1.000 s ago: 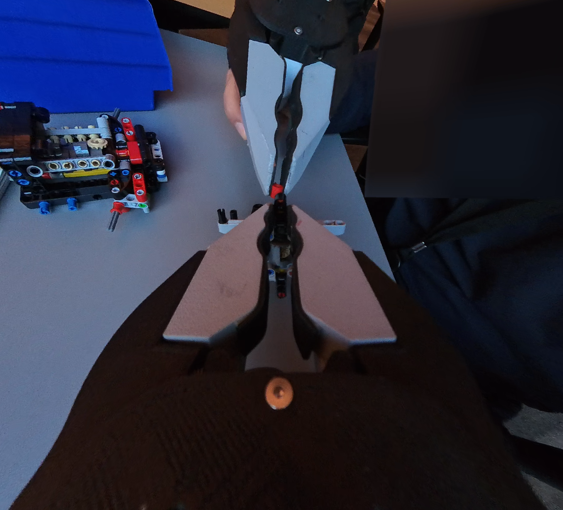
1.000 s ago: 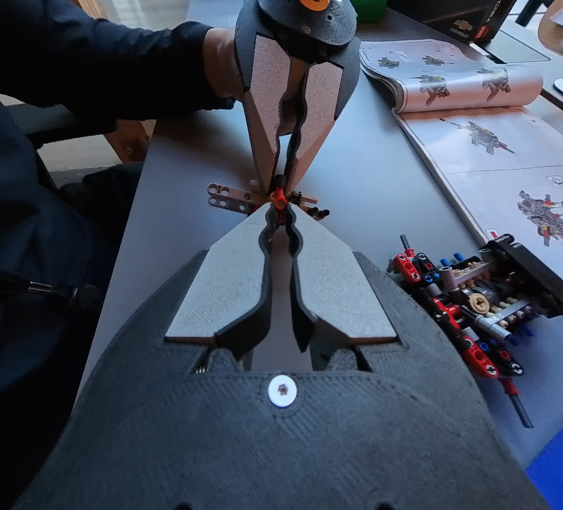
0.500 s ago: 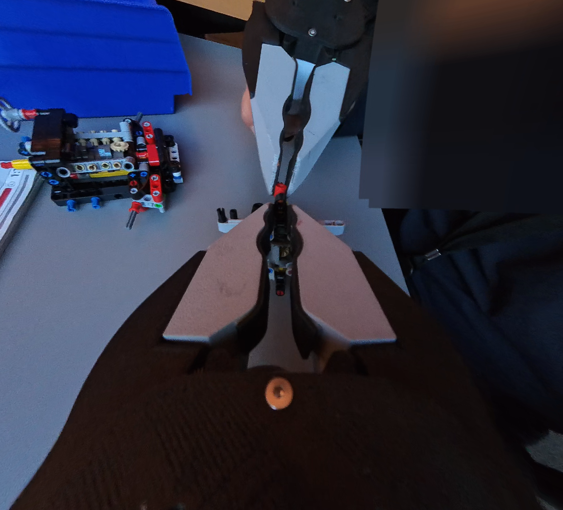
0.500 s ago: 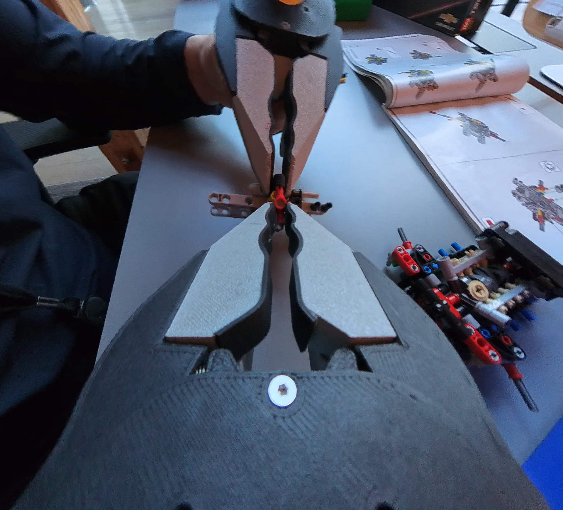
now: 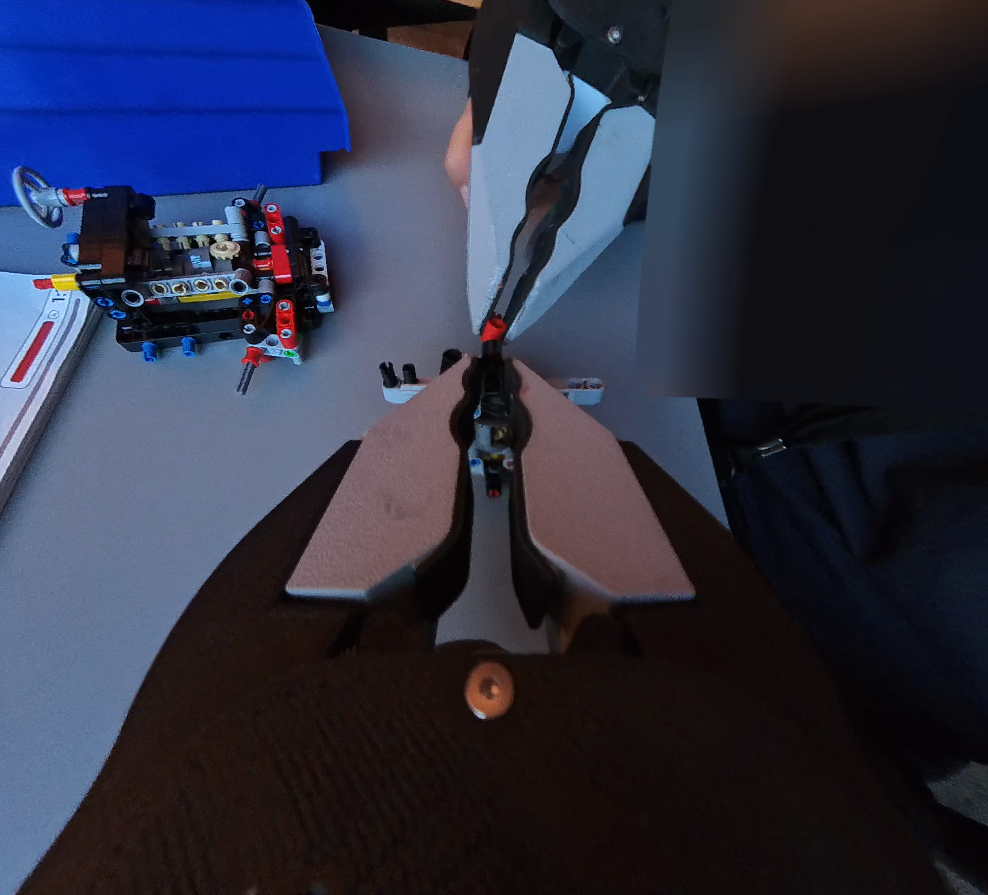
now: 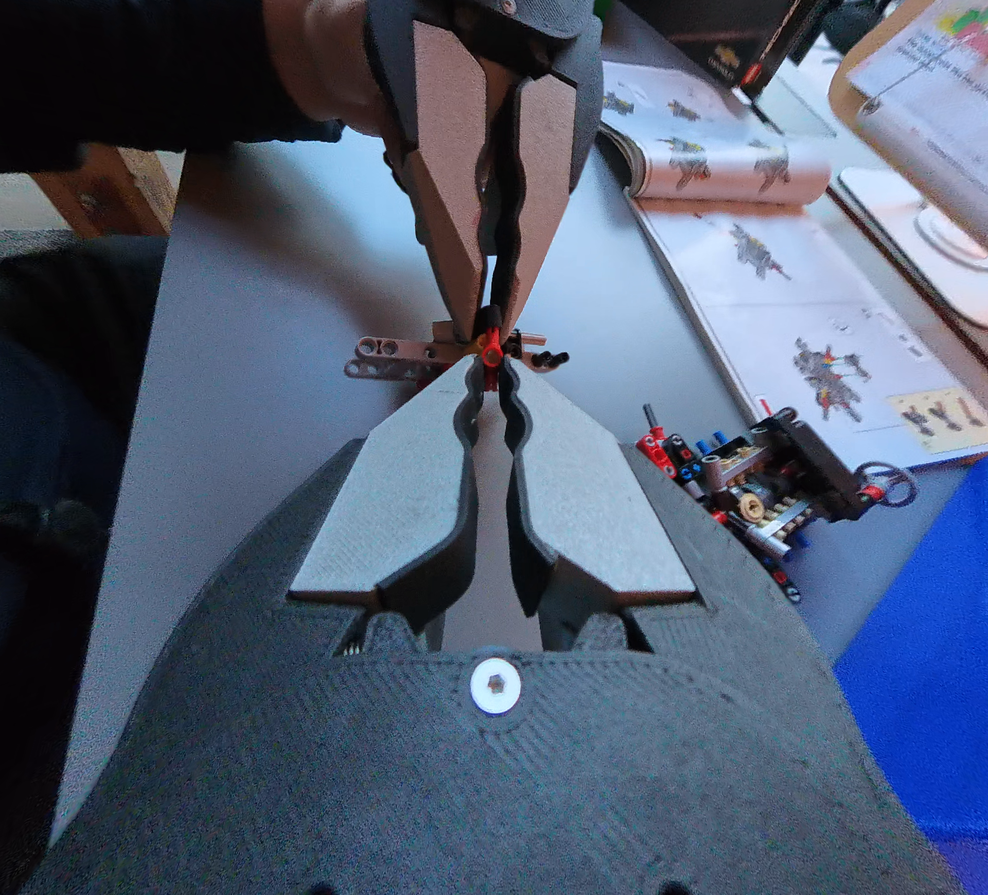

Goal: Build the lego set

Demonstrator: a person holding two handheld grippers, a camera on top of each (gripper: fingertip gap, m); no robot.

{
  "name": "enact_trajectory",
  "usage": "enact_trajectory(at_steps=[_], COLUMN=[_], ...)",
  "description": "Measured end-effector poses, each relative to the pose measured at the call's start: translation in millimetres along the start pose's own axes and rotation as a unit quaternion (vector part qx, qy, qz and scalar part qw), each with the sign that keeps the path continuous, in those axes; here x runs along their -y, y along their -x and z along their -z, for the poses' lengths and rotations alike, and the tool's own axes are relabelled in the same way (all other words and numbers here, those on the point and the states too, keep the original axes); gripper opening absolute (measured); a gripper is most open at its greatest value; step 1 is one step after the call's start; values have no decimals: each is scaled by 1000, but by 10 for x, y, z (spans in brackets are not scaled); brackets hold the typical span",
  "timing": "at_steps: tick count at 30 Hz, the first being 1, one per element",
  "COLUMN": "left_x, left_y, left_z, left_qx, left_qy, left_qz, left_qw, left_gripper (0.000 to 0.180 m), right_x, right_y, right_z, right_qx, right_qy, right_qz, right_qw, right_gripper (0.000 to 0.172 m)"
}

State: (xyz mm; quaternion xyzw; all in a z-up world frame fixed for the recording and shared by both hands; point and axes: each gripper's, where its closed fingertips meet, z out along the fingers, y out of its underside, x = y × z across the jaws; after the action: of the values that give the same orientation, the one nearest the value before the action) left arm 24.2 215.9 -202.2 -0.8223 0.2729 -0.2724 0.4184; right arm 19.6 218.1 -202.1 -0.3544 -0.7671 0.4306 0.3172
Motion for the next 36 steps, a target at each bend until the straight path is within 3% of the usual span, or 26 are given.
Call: enact_trajectory(at_steps=[4,8,12,15,22,25,27,30,32,34,36], left_x=[4,9,17,30,47,55,54,51,53,53,52], left_y=[-33,-58,-61,-50,-117,-143,-147,-132,-105,-99,-132], left_z=[-8,-32,-55,-89,-146,-179,-182,-167,-155,-152,-163], left_qx=[-10,-2,2,20,66,69,71,66,68,69,64], left_qy=[-3,6,23,41,99,108,111,106,102,102,104], left_qz=[0,-17,-18,-29,-89,-100,-103,-92,-86,-86,-91], left_qw=[1000,1000,1000,999,989,987,986,988,989,989,988], left_gripper=[5,5,5,5,4,4,4,4,4,4,4], right_x=[36,24,14,-3,-19,-34,-37,-35,-24,-13,-16], right_y=[0,17,-6,-35,95,134,149,124,78,43,64], right_z=[17,37,67,108,192,227,234,218,190,181,193], right_qx=[-39,-32,-87,-106,14,76,95,60,5,-54,-55], right_qy=[3,8,66,118,179,182,191,222,234,246,254], right_qz=[83,112,239,286,60,-63,-94,-24,88,202,204], right_qw=[996,993,965,945,982,978,972,973,968,947,944], right_gripper=[3,3,3,3,3,4,3,3,4,3,3])
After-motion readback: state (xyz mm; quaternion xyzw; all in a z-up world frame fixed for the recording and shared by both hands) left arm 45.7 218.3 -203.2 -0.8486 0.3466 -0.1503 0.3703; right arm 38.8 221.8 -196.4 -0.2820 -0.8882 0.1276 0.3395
